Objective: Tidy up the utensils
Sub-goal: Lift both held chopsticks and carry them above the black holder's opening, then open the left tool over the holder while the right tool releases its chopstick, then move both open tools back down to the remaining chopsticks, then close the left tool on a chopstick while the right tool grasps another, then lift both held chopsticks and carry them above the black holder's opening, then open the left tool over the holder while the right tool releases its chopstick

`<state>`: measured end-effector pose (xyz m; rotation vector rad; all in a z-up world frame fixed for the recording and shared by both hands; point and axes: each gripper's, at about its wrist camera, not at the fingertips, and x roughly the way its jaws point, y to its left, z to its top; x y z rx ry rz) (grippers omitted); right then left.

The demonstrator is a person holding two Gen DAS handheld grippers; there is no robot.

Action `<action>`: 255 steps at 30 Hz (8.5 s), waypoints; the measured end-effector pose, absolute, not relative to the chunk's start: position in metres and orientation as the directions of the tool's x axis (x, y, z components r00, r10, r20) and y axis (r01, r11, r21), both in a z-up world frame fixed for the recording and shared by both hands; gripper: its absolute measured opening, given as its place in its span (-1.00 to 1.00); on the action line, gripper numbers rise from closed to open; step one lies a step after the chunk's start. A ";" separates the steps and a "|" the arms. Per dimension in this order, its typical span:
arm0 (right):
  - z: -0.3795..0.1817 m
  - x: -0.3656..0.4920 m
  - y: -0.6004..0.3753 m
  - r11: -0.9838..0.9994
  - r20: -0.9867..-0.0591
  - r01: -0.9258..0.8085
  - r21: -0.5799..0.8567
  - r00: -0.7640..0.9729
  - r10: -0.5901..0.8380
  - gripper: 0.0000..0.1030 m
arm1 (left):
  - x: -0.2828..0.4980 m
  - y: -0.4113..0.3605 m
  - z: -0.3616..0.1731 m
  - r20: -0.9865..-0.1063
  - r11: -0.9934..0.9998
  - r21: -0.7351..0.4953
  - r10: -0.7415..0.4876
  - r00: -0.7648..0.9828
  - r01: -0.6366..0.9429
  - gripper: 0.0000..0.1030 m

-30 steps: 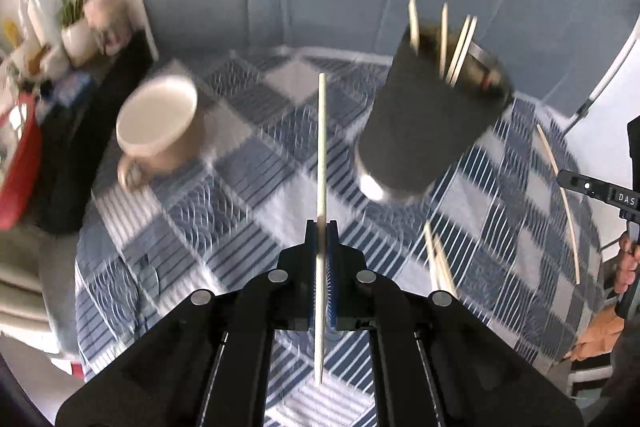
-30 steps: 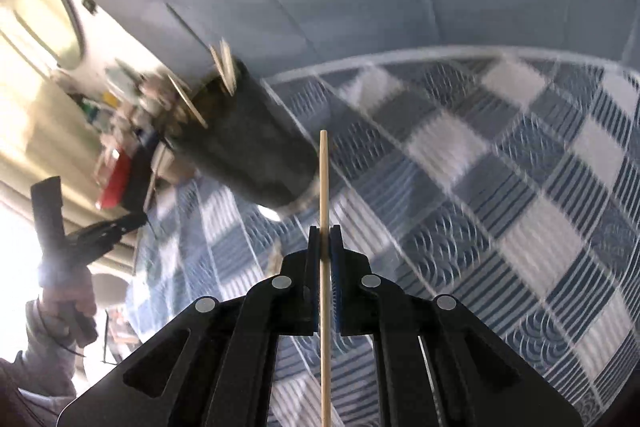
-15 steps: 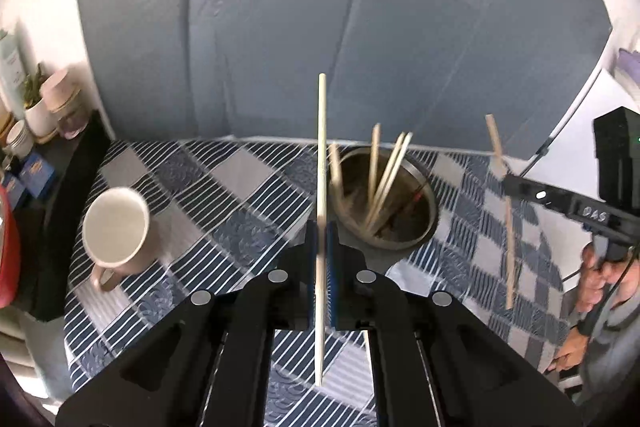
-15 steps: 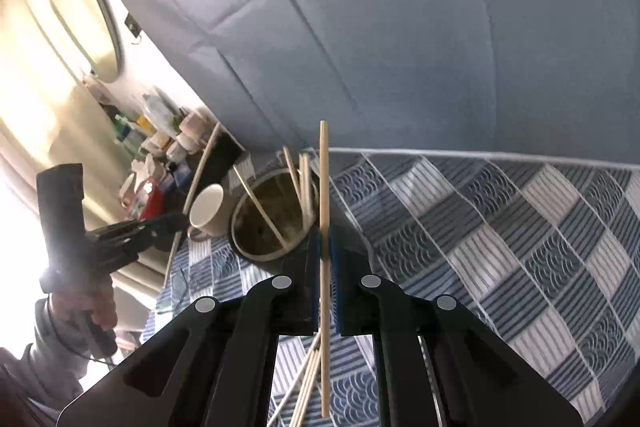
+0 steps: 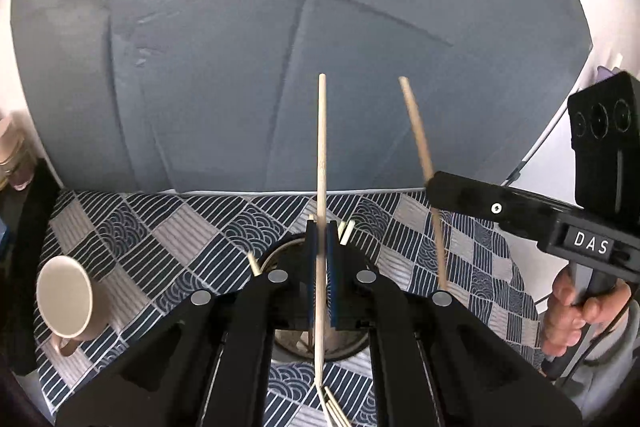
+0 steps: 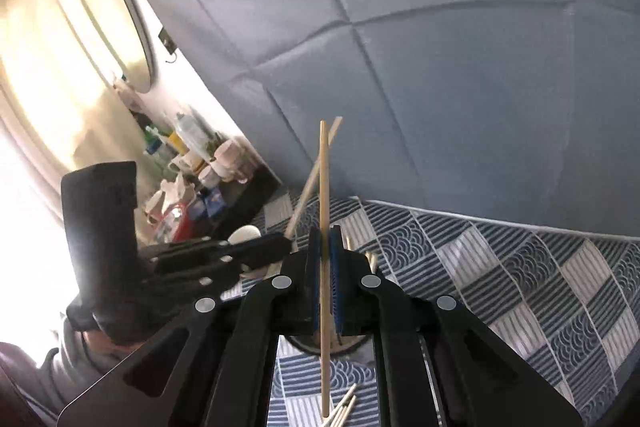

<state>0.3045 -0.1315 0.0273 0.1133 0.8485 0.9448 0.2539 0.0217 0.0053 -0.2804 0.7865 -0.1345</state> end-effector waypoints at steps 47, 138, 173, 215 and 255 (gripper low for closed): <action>-0.012 0.311 -0.135 0.577 -0.490 -0.638 0.510 0.336 0.804 -0.77 | 0.241 0.045 -0.027 -0.497 0.934 -0.347 -0.256 0.829 0.080 -0.77; -0.221 0.167 -0.141 0.859 -0.965 -0.512 0.009 0.221 0.141 0.86 | 0.109 -0.021 -0.185 -0.926 0.999 -0.021 -0.034 0.377 0.039 0.90; -0.220 0.167 -0.198 0.867 -0.964 -0.498 -0.001 0.231 0.132 -0.92 | 0.107 0.010 -0.179 -0.924 0.999 -0.031 -0.020 0.383 -0.022 -0.81; 0.001 0.257 -0.165 0.697 -0.687 -0.594 0.402 0.307 0.658 -0.91 | 0.191 0.057 0.004 -0.760 0.958 -0.284 -0.204 0.618 -0.033 -0.91; -0.040 0.317 -0.112 0.618 -0.520 -0.633 0.467 0.369 0.770 -0.88 | 0.255 0.046 -0.048 -0.497 0.888 -0.447 -0.343 0.797 0.103 -0.90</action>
